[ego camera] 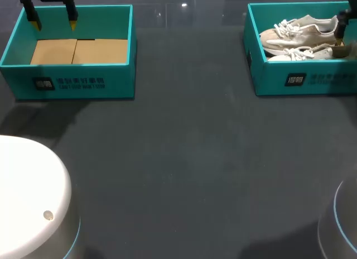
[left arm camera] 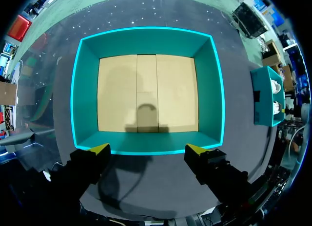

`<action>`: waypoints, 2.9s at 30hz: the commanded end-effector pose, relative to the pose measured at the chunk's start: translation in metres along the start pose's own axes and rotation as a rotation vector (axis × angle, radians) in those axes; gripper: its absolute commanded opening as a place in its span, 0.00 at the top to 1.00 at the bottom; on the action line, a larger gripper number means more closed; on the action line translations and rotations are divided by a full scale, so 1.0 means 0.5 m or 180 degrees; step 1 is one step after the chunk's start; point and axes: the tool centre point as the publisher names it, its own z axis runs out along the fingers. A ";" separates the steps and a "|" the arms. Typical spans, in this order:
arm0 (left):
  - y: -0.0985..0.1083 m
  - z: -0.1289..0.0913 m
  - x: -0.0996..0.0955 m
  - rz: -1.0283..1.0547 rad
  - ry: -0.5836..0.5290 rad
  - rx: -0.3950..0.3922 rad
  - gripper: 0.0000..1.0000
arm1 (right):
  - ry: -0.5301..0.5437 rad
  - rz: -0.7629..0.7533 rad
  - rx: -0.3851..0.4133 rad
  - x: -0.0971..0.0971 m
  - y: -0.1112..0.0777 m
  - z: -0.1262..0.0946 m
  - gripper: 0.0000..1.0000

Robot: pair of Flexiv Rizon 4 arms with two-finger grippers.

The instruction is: Take the shoe out of the shoebox, open the shoe tongue, remove and reinsert the insole, then place the shoe into the shoebox

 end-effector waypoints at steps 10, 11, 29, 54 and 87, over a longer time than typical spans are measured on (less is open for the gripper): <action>0.000 0.000 0.000 0.0000 0.0000 0.0000 0.00 | 0.0075 -0.0087 -0.0026 -0.019 0.023 0.053 0.24; 0.000 0.000 0.000 0.0000 0.0000 0.0000 0.00 | 0.0076 -0.0092 -0.0030 -0.021 0.024 0.056 0.22; 0.000 0.000 0.000 0.0000 0.0000 0.0000 0.00 | 0.0085 -0.0061 -0.0076 -0.039 0.036 0.113 0.37; 0.000 0.000 0.000 0.0000 0.0000 0.0000 0.00 | 0.0087 -0.0002 0.0056 -0.043 0.047 0.169 0.38; 0.000 0.000 0.000 0.0000 0.0000 0.0000 0.00 | -0.0122 0.0103 -0.0231 -0.053 0.041 0.059 1.00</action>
